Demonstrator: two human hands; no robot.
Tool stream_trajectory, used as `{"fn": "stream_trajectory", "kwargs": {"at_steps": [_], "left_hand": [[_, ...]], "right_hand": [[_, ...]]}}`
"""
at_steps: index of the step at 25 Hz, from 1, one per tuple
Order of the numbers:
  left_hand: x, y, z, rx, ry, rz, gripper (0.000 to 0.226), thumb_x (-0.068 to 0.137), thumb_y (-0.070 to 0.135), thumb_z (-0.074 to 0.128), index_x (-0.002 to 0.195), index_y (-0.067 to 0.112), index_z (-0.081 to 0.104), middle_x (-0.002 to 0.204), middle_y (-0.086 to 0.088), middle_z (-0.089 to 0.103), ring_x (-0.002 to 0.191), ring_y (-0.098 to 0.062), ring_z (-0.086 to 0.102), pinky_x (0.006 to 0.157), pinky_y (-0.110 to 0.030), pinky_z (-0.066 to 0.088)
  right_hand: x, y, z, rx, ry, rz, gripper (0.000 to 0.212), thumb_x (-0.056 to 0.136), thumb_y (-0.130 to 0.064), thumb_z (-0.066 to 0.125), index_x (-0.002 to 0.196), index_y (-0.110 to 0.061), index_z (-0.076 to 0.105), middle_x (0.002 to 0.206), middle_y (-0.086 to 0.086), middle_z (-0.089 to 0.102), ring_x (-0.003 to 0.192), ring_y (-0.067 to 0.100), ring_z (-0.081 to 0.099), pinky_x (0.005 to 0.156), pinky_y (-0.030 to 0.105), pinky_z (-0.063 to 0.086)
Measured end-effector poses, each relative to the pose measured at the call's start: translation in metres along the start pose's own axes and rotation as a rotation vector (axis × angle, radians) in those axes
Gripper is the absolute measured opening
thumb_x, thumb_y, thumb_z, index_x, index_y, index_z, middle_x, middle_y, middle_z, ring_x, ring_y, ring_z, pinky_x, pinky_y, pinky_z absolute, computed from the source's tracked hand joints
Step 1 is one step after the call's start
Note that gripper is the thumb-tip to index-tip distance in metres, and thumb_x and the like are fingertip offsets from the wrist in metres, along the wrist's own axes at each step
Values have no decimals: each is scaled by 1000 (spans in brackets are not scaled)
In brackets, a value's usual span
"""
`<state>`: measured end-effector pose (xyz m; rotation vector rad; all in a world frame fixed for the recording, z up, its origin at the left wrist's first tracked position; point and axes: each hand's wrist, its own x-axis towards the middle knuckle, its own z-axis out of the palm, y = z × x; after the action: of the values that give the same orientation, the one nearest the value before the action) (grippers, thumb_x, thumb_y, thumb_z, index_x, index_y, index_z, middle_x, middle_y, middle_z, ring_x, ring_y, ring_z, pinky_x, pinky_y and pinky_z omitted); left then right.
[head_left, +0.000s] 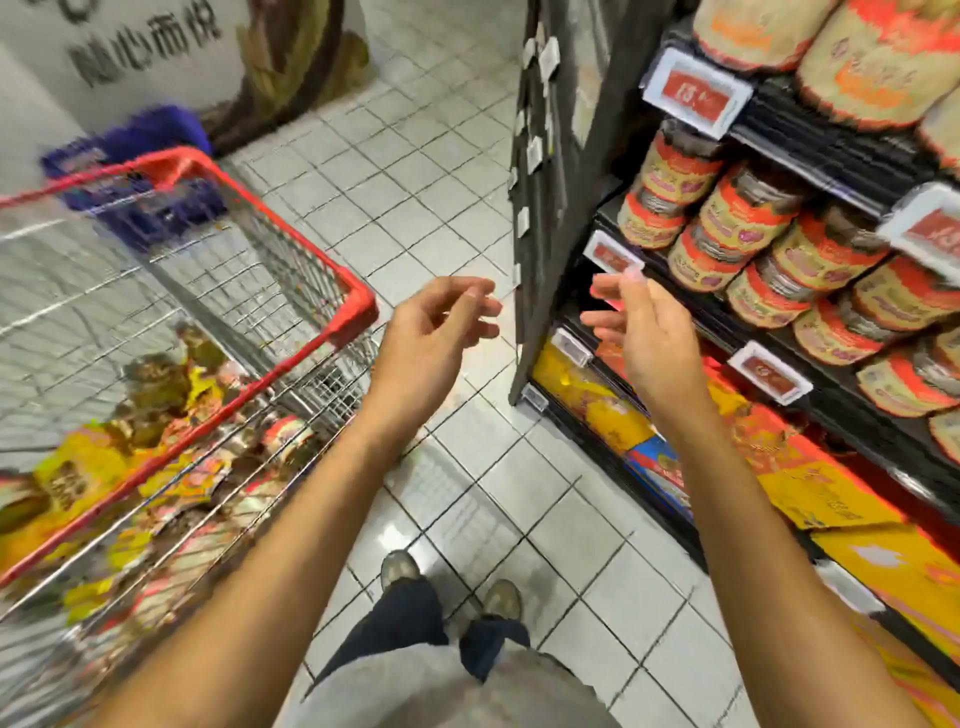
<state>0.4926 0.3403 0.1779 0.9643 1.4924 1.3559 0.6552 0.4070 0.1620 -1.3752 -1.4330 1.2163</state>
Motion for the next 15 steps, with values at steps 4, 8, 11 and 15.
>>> {"fn": "stream_trajectory", "kwargs": {"at_steps": [4, 8, 11, 15], "left_hand": [[-62, -3, -104, -68, 339, -33, 19, 97, 5, 43, 106, 2, 59, 81, -3, 62, 64, -6, 60, 58, -10, 44], [-112, -18, -205, -140, 624, -45, 17, 96, 4, 44, 101, 7, 60, 80, -3, 64, 61, -4, 60, 58, -10, 48], [-134, -28, -288, -166, 772, -51, 16, 96, 5, 45, 96, 10, 60, 79, -3, 62, 54, 0, 59, 52, -9, 45], [-152, -34, -416, -147, 891, -112, 18, 96, 8, 44, 90, 13, 60, 77, -1, 62, 48, 2, 57, 46, -8, 42]], "right_hand": [[-27, -41, 101, 119, -285, -65, 33, 93, -38, 32, 91, -22, 61, 86, -1, 66, 65, 3, 64, 61, 11, 46], [-64, -60, 215, 170, -563, -133, 30, 101, -23, 32, 96, -15, 60, 84, 2, 65, 62, 1, 64, 64, 16, 51], [-91, -66, 301, 131, -712, -196, 27, 101, -21, 33, 99, -17, 60, 88, -1, 65, 68, 1, 65, 66, 13, 49], [-124, -74, 420, 80, -803, -123, 28, 101, -21, 34, 98, -16, 61, 88, -1, 65, 68, -1, 63, 63, 14, 50]]}}
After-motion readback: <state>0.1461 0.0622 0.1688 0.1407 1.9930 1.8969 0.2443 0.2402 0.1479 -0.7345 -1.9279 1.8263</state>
